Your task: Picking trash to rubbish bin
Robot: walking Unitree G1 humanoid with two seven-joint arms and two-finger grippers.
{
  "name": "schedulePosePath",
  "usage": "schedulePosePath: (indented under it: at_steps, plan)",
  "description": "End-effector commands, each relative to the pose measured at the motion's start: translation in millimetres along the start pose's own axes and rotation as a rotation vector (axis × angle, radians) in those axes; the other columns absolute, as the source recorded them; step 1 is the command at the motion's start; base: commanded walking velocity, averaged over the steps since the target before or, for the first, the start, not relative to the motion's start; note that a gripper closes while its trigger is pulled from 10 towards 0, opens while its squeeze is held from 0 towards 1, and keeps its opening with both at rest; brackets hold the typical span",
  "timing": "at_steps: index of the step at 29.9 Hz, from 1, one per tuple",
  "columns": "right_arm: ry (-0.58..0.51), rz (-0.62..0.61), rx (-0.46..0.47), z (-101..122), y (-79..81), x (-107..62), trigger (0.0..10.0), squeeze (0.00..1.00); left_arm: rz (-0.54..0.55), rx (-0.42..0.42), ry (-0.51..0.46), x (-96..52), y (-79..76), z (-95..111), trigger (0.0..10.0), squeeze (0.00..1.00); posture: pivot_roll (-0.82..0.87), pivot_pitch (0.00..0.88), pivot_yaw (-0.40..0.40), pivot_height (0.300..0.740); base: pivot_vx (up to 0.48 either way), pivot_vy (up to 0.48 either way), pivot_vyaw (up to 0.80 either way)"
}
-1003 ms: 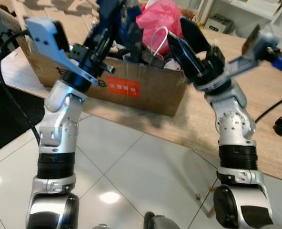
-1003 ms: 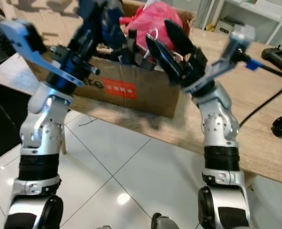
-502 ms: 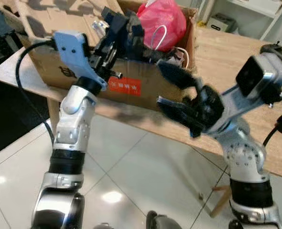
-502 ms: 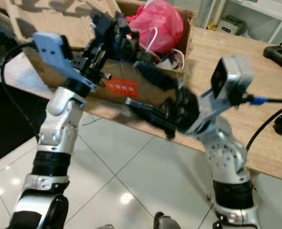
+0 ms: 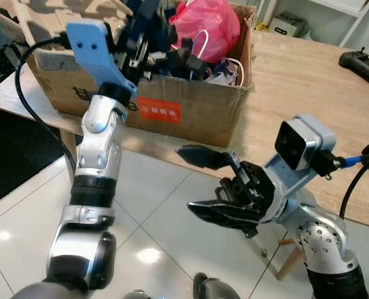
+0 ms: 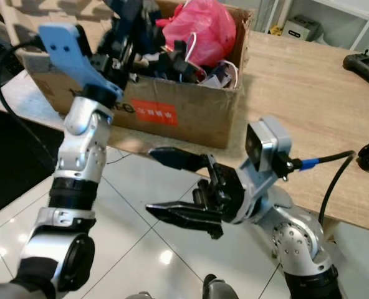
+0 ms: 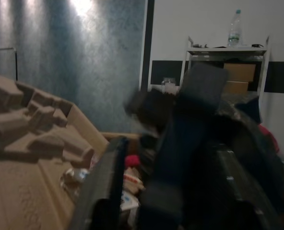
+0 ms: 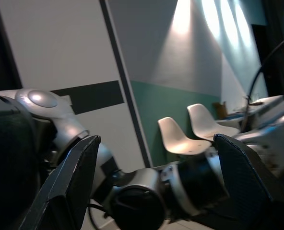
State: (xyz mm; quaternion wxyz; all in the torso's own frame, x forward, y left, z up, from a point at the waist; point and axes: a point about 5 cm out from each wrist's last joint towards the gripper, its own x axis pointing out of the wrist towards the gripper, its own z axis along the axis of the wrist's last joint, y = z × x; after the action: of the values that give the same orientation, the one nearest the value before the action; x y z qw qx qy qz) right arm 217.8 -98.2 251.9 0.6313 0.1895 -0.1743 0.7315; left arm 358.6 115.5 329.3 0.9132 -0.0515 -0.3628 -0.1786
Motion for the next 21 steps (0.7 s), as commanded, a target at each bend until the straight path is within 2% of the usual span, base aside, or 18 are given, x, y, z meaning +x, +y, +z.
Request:
schedulePosePath:
  at_steps: [1,12,13,21]
  plan:
    - [0.016,0.051,-0.006,-1.2,8.6,6.9,10.0,0.00,0.007,0.039,0.015,-1.1,4.2,-3.3,10.0,1.00,-0.06,0.236,0.042,0.740,0.000,0.000,0.00]
    - [0.013,0.055,0.000,-1.9,10.9,11.5,10.0,0.00,0.003,0.124,0.054,2.4,-0.2,-13.2,10.0,1.00,-0.07,0.232,0.044,0.740,0.000,0.000,0.00]
    - [0.011,0.055,-0.002,-1.8,10.8,11.9,10.0,0.00,0.013,0.134,0.055,2.2,1.6,-13.4,10.0,0.00,-0.07,0.230,0.045,0.740,0.000,0.000,0.00]
    - [0.009,0.055,-0.004,-2.0,9.5,13.1,10.0,0.00,0.015,0.062,0.023,1.7,4.7,-9.2,10.0,0.00,-0.06,0.226,0.044,0.740,0.000,0.000,0.00]
